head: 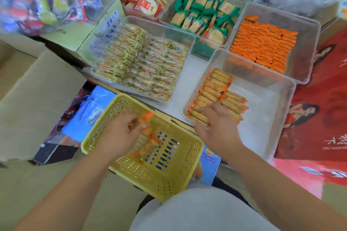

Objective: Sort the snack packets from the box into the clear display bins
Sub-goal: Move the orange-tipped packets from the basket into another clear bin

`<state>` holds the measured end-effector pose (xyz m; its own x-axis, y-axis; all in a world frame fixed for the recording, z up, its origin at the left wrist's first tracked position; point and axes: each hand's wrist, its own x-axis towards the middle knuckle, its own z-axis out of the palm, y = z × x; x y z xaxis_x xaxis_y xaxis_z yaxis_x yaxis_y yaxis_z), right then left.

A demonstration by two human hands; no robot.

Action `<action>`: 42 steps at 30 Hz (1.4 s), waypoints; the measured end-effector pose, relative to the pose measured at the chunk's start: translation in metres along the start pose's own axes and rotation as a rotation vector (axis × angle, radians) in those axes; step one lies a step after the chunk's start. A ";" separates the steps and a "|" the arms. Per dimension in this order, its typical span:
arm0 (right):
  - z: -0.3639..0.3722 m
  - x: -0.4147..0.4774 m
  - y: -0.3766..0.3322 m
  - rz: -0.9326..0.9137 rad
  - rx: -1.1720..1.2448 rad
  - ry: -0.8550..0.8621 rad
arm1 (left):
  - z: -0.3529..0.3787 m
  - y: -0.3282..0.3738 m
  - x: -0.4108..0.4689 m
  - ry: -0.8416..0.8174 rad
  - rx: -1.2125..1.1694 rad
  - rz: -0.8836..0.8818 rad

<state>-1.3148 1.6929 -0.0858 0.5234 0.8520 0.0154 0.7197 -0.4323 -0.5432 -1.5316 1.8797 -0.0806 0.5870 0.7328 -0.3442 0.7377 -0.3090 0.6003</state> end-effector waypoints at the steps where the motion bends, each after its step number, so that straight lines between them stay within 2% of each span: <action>1: 0.003 -0.007 -0.017 -0.089 0.016 -0.039 | -0.001 -0.006 0.005 -0.085 0.062 0.009; 5: 0.031 -0.022 -0.060 -0.322 -0.097 -0.364 | 0.011 -0.020 0.033 -0.391 0.472 0.126; 7: 0.050 -0.022 -0.066 -0.295 -0.225 -0.546 | 0.017 -0.022 0.044 -0.479 0.643 0.152; 11: 0.078 -0.017 -0.063 -0.138 -0.273 -0.810 | 0.030 -0.030 0.060 -0.506 0.826 0.212; 19: 0.121 0.002 -0.070 -0.189 -0.385 -0.928 | 0.040 -0.053 0.071 -0.537 0.768 0.238; 24: 0.136 0.003 -0.068 -0.219 -0.445 -1.026 | 0.046 -0.064 0.077 -0.460 0.752 0.236; 29: 0.144 0.003 -0.064 -0.142 -0.474 -0.973 | 0.052 -0.071 0.078 -0.410 0.854 0.243; 33: 0.148 0.005 -0.062 -0.066 -0.375 -0.972 | 0.055 -0.073 0.079 -0.373 0.860 0.225; 37: 0.150 0.005 -0.059 -0.086 -0.438 -1.078 | 0.055 -0.075 0.078 -0.418 0.776 0.201; 42: 0.142 0.001 -0.062 0.020 -0.408 -1.077 | 0.054 -0.078 0.076 -0.428 0.644 0.166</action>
<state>-1.4236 1.7626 -0.1713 0.0172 0.5695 -0.8218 0.9126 -0.3447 -0.2198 -1.5264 1.9266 -0.1923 0.6870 0.3901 -0.6131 0.6007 -0.7796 0.1770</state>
